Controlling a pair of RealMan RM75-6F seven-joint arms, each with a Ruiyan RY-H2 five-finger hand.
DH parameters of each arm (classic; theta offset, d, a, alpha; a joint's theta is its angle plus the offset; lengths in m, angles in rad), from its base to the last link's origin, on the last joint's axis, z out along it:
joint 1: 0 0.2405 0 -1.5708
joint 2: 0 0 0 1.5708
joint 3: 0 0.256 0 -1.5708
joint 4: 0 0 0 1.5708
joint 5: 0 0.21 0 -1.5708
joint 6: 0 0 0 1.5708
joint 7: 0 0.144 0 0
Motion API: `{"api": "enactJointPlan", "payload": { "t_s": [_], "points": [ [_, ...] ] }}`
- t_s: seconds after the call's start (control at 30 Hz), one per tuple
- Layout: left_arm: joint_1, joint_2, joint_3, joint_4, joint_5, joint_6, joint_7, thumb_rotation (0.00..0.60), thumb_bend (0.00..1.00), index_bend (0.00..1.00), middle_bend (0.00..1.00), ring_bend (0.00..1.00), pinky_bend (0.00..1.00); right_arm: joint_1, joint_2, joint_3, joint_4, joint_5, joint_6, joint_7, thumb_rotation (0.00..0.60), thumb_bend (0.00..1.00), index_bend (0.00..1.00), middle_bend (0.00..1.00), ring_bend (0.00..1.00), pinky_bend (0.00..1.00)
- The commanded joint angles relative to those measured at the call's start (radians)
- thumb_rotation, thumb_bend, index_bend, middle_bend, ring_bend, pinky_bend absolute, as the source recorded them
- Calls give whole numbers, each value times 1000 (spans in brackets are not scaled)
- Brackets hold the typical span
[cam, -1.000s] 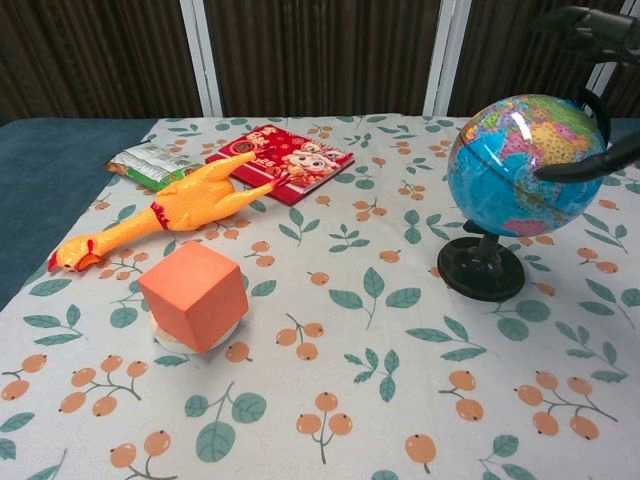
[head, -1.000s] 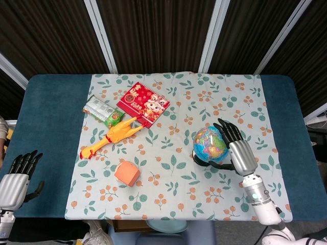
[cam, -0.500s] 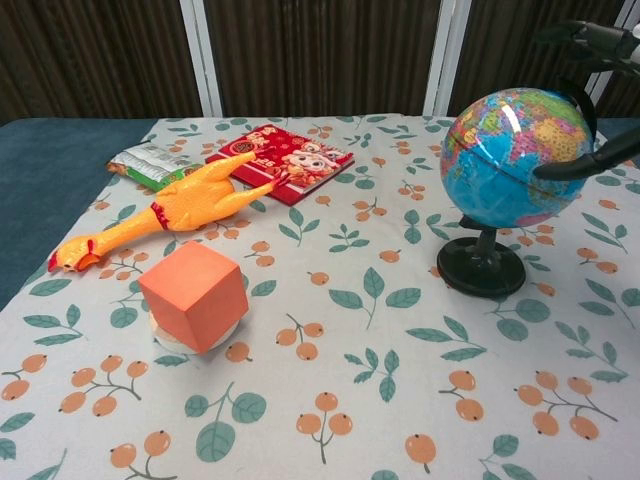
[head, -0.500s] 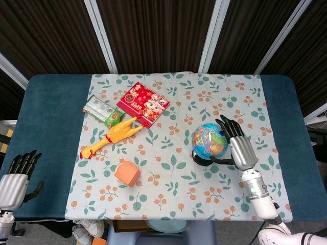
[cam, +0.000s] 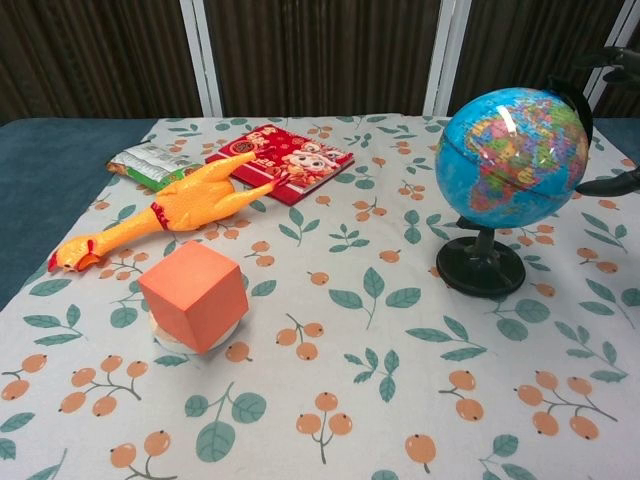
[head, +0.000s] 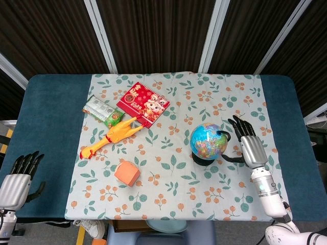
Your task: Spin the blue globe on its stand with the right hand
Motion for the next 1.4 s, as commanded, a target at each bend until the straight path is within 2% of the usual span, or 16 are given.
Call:
{"api": "enactJointPlan", "payload": {
  "t_s": [0.03,0.4,0.6,0.7,0.8,0.87,0.97,1.1,1.4],
  "points": [
    [-1,-2,-1,0,-3,-3,5,600,416,36,0,0,4,2,0,6,15,11,-4,-2,600,154,0,0,0,0],
    [0,-2,-3,0,-8,-2,6,600,415,36,0,0,5,4,-14,15,78,44,1,-29,600,155,0,0,0,0],
    [0,-2,-3,-2,-7,0,6,600,416,36,0,0,5,-16,14,2,77,38,8,-10,600,155,0,0,0,0],
    [3,-1,-3,-2,-1,9,0,600,415,36,0,0,5,-59,60,-37,48,-18,56,5,600,155,0,0,0,0],
    [4,-5,-5,7,11,25,-7,600,416,36,0,0,5,-134,135,-115,-9,-127,148,-9,600,155,0,0,0,0],
    [4,-13,-6,20,26,37,-10,600,417,35,0,0,5,-195,173,-176,-30,-202,227,-75,600,155,0,0,0,0],
    [5,-22,-5,32,42,50,-9,600,423,36,0,0,5,-276,197,-238,-67,-236,307,-197,600,154,0,0,0,0],
    [7,-22,-2,34,57,62,-18,600,425,36,0,0,5,-348,166,-259,-53,-232,379,-227,600,154,0,0,0,0],
    [2,-20,-1,38,58,54,-33,600,424,36,0,0,4,-366,201,-256,-55,-245,368,-180,600,154,0,0,0,0]
  ]
}}
